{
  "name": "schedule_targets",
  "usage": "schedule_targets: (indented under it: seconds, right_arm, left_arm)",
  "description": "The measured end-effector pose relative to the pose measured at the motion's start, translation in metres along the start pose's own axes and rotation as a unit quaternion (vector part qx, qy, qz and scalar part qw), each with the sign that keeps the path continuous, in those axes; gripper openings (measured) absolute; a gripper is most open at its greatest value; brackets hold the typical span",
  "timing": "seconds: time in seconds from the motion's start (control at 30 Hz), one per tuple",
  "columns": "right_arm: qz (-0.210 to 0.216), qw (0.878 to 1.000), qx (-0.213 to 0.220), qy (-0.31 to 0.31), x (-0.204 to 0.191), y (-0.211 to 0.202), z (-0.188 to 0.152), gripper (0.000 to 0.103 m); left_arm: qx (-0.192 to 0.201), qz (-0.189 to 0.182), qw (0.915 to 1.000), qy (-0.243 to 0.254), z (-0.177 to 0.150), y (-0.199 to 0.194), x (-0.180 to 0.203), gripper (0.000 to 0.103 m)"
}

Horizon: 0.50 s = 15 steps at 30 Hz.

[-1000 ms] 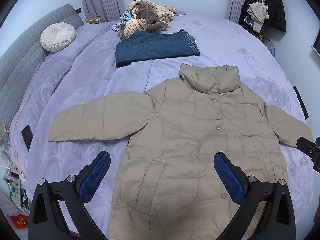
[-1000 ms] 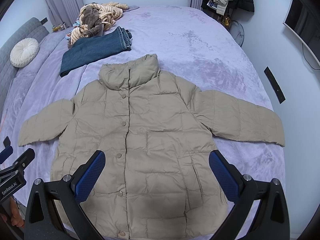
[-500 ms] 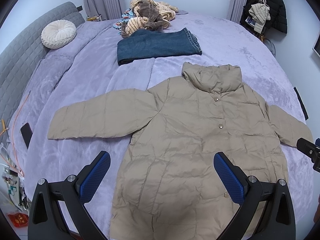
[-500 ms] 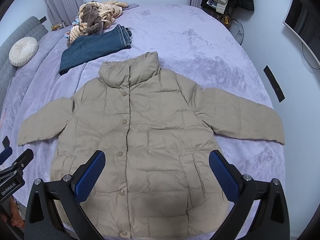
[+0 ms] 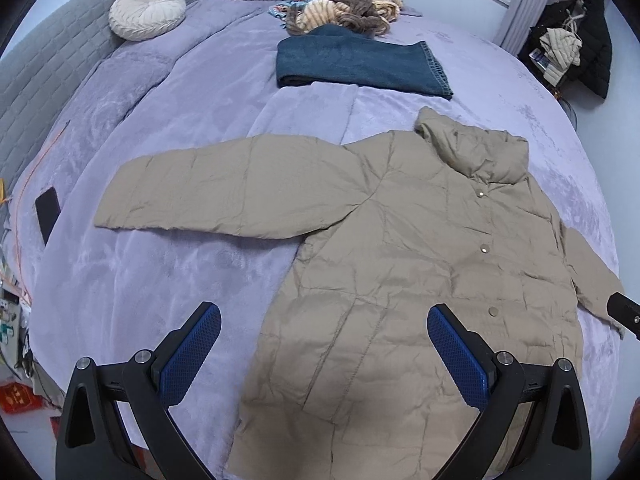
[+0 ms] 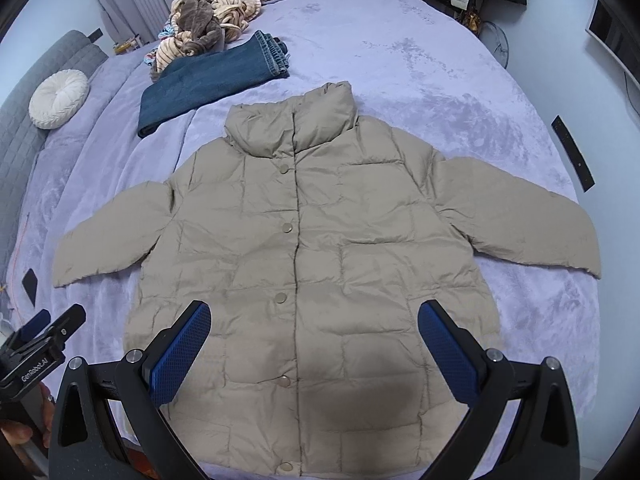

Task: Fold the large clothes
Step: 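Grasp the jacket sleeve with the left tool and lift it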

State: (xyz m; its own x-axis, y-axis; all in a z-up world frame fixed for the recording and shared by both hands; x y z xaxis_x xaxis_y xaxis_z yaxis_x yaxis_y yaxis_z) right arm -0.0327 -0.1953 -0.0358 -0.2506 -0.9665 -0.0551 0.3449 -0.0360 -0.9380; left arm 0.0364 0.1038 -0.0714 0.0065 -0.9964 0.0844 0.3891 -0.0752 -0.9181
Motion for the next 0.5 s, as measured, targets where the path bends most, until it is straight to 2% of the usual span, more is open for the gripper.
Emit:
schedule_targets:
  seconds: [0.27, 0.37, 0.4, 0.5]
  right_arm:
    - [0.048, 0.999, 0.019, -0.007, -0.048, 0.027, 0.005, 0.103]
    - [0.063, 0.997, 0.031, -0.011, -0.067, 0.040, 0.007, 0.103]
    - [0.065, 0.997, 0.025, -0.015, -0.074, 0.048, 0.006, 0.103]
    - [0.080, 0.995, -0.055, -0.039, -0.097, 0.084, 0.000, 0.103]
  left_arm:
    - [-0.032, 0.001, 0.9970, -0.070, 0.007, 0.056, -0.080, 0.103]
    - [-0.032, -0.015, 0.9935, -0.109, 0.011, 0.080, -0.113, 0.103]
    - [-0.035, -0.022, 0.9916, -0.123, 0.014, 0.090, -0.123, 0.103]
    - [-0.040, -0.074, 0.9805, -0.177, 0.020, 0.116, -0.151, 0.103]
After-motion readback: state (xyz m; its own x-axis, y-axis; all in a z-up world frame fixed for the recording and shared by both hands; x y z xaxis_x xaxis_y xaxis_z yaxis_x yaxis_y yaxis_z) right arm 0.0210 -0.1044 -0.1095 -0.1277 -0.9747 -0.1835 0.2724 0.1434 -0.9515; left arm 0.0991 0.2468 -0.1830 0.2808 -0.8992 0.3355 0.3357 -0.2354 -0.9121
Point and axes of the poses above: each gripper's, at about its wrist camera, not at the fingertips, and y roughly the way its jaws point, x to its right, z to its top, the point moved 4 cm from there along y, roughly the way its jaws point, and after that the axes turned 4 degrees about -y, right-handed, at the moved point
